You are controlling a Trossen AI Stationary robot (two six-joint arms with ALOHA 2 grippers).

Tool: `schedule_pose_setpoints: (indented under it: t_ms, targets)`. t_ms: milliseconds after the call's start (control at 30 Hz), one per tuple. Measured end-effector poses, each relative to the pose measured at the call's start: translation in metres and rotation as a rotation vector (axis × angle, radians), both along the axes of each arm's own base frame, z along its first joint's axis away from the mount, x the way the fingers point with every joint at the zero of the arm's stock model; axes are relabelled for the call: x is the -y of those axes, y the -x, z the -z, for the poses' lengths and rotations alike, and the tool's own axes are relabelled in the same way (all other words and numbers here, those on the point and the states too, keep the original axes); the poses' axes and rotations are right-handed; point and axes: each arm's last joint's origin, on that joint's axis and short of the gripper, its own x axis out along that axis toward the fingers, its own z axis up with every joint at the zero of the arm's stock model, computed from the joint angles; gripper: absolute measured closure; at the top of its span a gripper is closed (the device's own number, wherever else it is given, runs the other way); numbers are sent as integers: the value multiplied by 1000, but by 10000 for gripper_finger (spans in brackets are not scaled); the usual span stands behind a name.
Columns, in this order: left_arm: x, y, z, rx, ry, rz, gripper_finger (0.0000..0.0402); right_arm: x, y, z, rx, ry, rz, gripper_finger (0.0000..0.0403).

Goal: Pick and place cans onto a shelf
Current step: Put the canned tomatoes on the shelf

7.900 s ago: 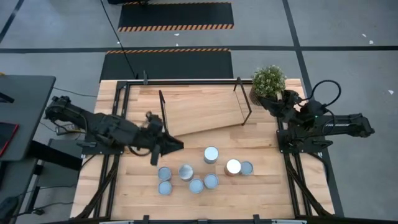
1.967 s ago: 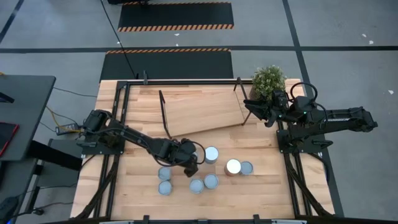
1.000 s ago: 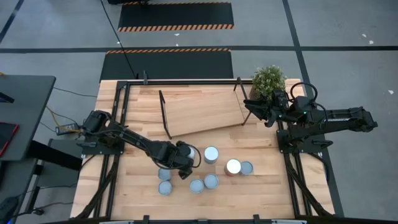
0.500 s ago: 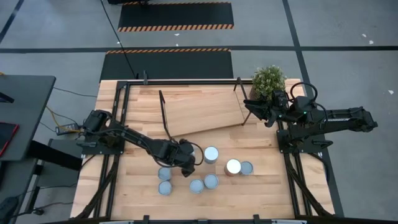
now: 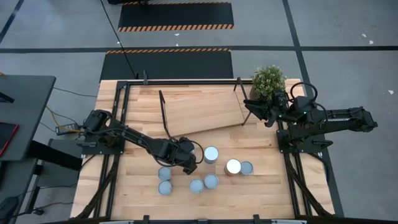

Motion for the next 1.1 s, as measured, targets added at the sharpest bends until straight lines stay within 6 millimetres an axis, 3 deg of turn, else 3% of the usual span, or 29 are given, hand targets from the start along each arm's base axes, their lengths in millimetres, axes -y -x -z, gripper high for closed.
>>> schedule_pose_setpoints:
  t_ms: [433, 700, 867, 967, 1100]
  targets:
    - [-10, -3, 0, -1, 1, -34, 16, 0, 0, 0, -2, 4, 18, 222]
    - [-17, -5, 0, -19, -15, 14, 85, 0, 0, 0, -2, 5, 18, 222]
    - [-23, -6, -2, -28, 1, 46, 92, 1, 0, 0, -2, 4, 23, 222]
    - [-31, -4, -11, -27, 7, 75, 84, 1, 0, 0, -2, 4, 24, 222]
    - [-51, -3, -37, 15, -4, 115, 84, 1, 0, 0, -2, 4, 24, 222]
